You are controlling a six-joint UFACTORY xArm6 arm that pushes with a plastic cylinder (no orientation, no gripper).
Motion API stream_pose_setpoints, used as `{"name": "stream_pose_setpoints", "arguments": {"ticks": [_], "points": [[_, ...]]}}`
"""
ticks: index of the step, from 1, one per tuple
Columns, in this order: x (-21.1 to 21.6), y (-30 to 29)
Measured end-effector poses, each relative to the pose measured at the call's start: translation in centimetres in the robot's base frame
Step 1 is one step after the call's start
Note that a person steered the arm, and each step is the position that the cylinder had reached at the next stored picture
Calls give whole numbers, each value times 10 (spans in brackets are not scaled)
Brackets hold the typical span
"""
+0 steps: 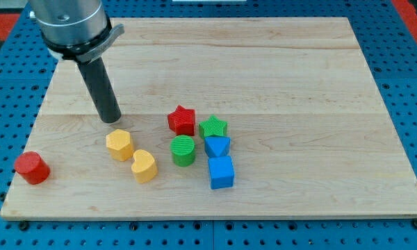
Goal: Nudge the yellow heart right a bit
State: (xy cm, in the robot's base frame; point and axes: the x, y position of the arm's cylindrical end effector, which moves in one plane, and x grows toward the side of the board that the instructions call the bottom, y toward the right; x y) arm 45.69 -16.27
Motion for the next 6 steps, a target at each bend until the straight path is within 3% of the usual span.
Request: {"name": "stream_pose_setpoints", "arguments": {"ticks": [1, 3, 5, 6], "points": [[37, -39], [98, 14], [150, 120], [161, 118]]}}
